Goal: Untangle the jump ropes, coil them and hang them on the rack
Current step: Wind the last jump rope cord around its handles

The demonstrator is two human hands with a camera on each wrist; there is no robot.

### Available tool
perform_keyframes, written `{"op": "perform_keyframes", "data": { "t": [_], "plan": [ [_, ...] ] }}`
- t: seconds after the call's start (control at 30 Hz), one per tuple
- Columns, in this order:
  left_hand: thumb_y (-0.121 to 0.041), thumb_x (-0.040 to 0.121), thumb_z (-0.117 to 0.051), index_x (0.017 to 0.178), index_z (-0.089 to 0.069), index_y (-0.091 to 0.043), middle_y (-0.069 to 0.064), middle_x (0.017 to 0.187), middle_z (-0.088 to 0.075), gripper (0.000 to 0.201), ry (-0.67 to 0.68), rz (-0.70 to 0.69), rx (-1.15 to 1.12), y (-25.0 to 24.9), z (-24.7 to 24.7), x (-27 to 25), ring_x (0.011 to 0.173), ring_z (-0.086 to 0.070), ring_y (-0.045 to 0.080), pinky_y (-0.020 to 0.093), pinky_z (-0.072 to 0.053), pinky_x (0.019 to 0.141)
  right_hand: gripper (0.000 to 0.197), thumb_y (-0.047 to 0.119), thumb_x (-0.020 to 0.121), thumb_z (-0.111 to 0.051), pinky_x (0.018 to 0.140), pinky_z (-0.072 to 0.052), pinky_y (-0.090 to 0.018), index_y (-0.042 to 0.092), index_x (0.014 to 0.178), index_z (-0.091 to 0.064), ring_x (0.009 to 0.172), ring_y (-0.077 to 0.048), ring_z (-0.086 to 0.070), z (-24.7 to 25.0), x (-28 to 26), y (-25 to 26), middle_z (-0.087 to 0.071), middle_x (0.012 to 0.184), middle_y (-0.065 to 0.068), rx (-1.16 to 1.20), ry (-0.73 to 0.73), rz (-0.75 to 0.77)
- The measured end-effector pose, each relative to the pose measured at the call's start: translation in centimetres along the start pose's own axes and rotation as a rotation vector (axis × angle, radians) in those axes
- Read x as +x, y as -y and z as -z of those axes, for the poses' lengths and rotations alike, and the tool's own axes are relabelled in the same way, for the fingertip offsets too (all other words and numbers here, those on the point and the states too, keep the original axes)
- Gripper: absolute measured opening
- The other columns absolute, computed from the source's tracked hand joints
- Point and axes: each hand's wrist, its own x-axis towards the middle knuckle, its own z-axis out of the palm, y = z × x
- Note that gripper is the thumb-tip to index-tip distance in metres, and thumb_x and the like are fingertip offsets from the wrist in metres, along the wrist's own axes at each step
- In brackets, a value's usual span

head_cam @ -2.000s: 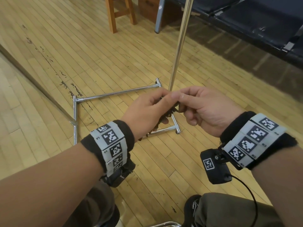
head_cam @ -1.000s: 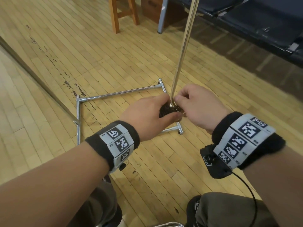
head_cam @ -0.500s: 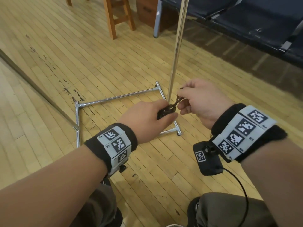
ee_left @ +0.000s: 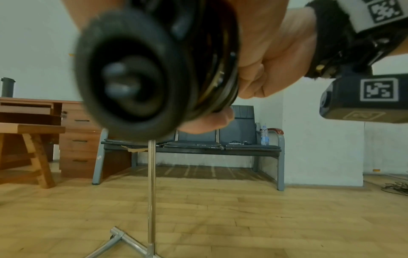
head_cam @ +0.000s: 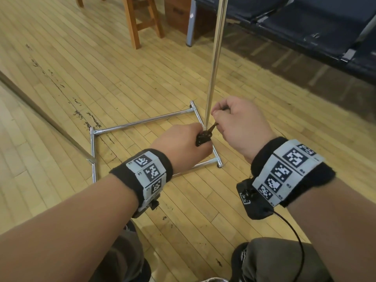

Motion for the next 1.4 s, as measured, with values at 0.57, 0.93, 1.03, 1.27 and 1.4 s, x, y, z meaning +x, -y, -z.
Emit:
{"op": "perform_keyframes", "data": {
  "t": [0.57, 0.93, 1.03, 1.27, 1.4],
  "plan": [
    [-0.033, 0.098, -0.060, 0.120, -0.048, -0.025, -0.001, 0.085, -0.064, 0.027, 0.057, 0.068, -0.317, -1.0, 0.9, -0.2, 0.060, -0.058, 0.011, 0.031, -0.052, 0.052, 0.044, 0.054, 0.091, -0.068, 0.057, -0.049, -0.032, 0.016, 0.114, -0.065, 0.058, -0.014, -0.054, -1.2, 0.4, -1.2, -0.057, 0.078, 0.000, 0.447, -0.006, -0.269],
    [-0.030, 0.102, -0.061, 0.137, -0.052, -0.030, -0.006, 0.118, -0.060, 0.036, -0.027, -0.115, -0.195, -0.8, 1.4, -1.0, 0.100, -0.059, 0.010, 0.029, -0.049, 0.083, 0.027, 0.032, 0.098, -0.067, 0.046, -0.033, -0.030, 0.006, 0.091, -0.069, 0.046, -0.013, -0.038, -2.4, 1.0, -1.5, -0.045, 0.058, 0.003, 0.578, -0.002, -0.322],
    [-0.033, 0.102, -0.062, 0.157, -0.028, -0.031, -0.007, 0.119, -0.059, 0.065, -0.046, -0.086, -0.166, -1.0, 0.6, -1.7, 0.095, -0.059, 0.011, 0.027, -0.049, 0.077, 0.021, 0.023, 0.098, -0.066, 0.051, -0.034, -0.033, 0.004, 0.090, -0.073, 0.051, -0.015, -0.040, -1.9, 1.4, -1.1, -0.047, 0.059, 0.001, 0.517, -0.084, -0.249],
    [-0.043, 0.102, -0.060, 0.126, -0.043, -0.031, -0.010, 0.105, -0.060, 0.032, -0.131, -0.015, -0.173, -1.3, 2.3, -2.5, 0.082, -0.059, 0.003, 0.022, -0.046, 0.062, 0.015, 0.027, 0.095, -0.068, 0.063, -0.048, -0.035, 0.019, 0.089, -0.079, 0.062, -0.014, -0.052, -0.9, 1.6, 1.7, -0.059, 0.066, 0.002, 0.460, -0.090, -0.055],
    [-0.052, 0.097, -0.065, 0.125, -0.046, -0.040, -0.015, 0.100, -0.065, 0.036, -0.045, 0.068, -0.327, -1.7, 5.2, -3.4, 0.079, -0.065, 0.000, 0.016, -0.046, 0.058, 0.014, 0.028, 0.097, -0.068, 0.066, -0.055, -0.031, 0.021, 0.092, -0.079, 0.070, -0.010, -0.062, -0.8, 0.7, 3.7, -0.069, 0.077, -0.002, 0.443, 0.026, 0.016]
  ]
}}
